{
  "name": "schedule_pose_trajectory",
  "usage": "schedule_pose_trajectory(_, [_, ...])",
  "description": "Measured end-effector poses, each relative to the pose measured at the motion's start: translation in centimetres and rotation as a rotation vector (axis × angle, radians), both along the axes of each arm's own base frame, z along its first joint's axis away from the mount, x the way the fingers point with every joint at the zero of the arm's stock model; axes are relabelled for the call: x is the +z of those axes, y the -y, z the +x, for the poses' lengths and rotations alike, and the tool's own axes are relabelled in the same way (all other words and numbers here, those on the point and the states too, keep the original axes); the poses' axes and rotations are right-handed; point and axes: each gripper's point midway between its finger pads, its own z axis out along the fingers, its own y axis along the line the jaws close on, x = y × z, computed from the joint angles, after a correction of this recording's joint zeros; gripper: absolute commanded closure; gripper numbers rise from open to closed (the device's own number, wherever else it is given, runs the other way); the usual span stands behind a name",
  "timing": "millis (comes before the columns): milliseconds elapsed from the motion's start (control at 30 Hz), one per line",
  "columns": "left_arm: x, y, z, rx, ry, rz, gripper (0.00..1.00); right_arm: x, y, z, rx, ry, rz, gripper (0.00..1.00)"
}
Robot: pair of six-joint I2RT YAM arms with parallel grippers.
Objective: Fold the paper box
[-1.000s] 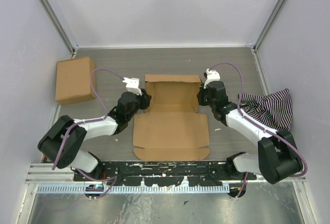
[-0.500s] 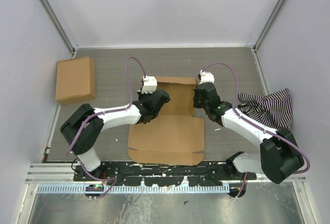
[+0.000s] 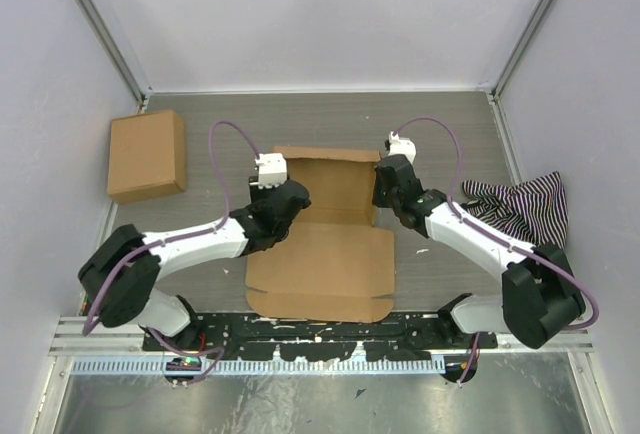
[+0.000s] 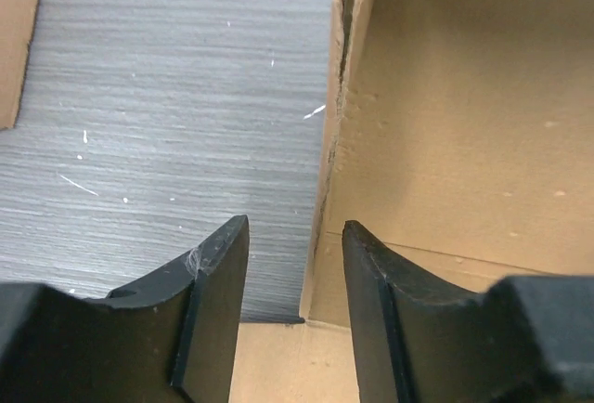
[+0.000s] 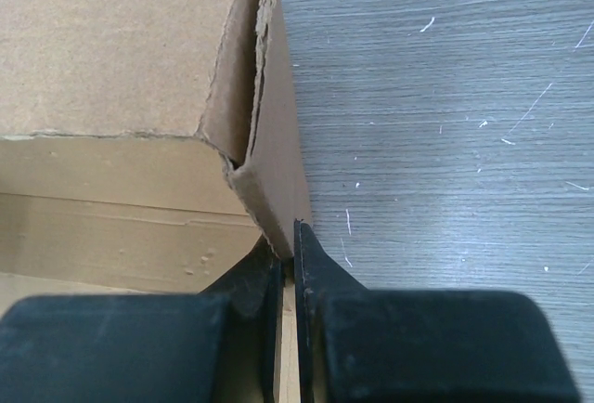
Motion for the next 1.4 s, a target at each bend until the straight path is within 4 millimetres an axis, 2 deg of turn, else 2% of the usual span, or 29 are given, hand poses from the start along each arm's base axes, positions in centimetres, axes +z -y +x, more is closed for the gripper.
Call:
schedule_pose_trajectory(233, [4.4, -1.6, -1.3, 0.004, 0.042, -0.055, 0.41, 0.5, 0.1, -0.2, -0.051, -0.057, 0.016, 0.99])
schedule_pose_trajectory(400, [9.4, -3.3, -2.8, 0.0, 0.082, -0.129, 0.41, 0.9, -0.3, -0.6, -0.109, -0.15, 0.039, 0.97])
schedule_pose_trajectory(533, [12.8, -3.4, -3.4, -0.024, 0.097, -0.192, 0.41, 0.2, -1.2, -1.2, -0.123, -0.243, 0.077, 0.79])
schedule_pose_trajectory(600, [13.5, -3.3, -3.8, -0.04, 0.078, -0.201, 0.41, -0.4, -1.8, -2.1, -0.117, -0.301, 0.109, 0.73])
schedule_pose_trajectory(700, [13.4, -3.2, -4.5, -0.067, 0.029, -0.192, 0.41, -0.8, -2.5, -3.4, -0.106, -0.368, 0.148, 0.62])
schedule_pose_trajectory(767, [13.0, -3.3, -5.0, -0.083, -0.005, -0.183, 0.41, -0.8, -2.6, -4.1, -0.105, -0.39, 0.16, 0.46])
schedule_pose_trajectory(833, [12.6, -3.6, -5.6, -0.095, -0.032, -0.177, 0.41, -0.4, -2.5, -4.8, -0.097, -0.4, 0.158, 0.36])
schedule_pose_trajectory(933, [12.8, -4.1, -6.5, -0.109, -0.047, -0.183, 0.41, 1.2, -1.7, -5.8, -0.073, -0.38, 0.143, 0.34])
schedule_pose_trajectory(1033, [13.6, -4.9, -7.3, -0.116, -0.034, -0.212, 0.41, 2.9, -0.9, -6.0, -0.053, -0.353, 0.101, 0.34])
schedule_pose_trajectory(1133, [14.1, -5.9, -8.2, -0.117, -0.018, -0.239, 0.41, 5.3, -0.7, -4.2, -0.033, -0.288, 0.041, 0.35])
schedule_pose_trajectory(1267, [14.1, -6.5, -9.0, -0.126, -0.02, -0.259, 0.4, 7.9, -1.6, 0.6, 0.027, -0.176, -0.063, 0.38])
schedule_pose_trajectory(1333, [13.8, -6.6, -9.3, -0.135, -0.031, -0.261, 0.4, 7.9, -2.9, 3.5, 0.091, -0.135, -0.113, 0.4])
schedule_pose_trajectory(1400, [13.5, -6.6, -9.6, -0.143, -0.047, -0.257, 0.4, 6.8, -4.1, 6.0, 0.156, -0.128, -0.163, 0.41])
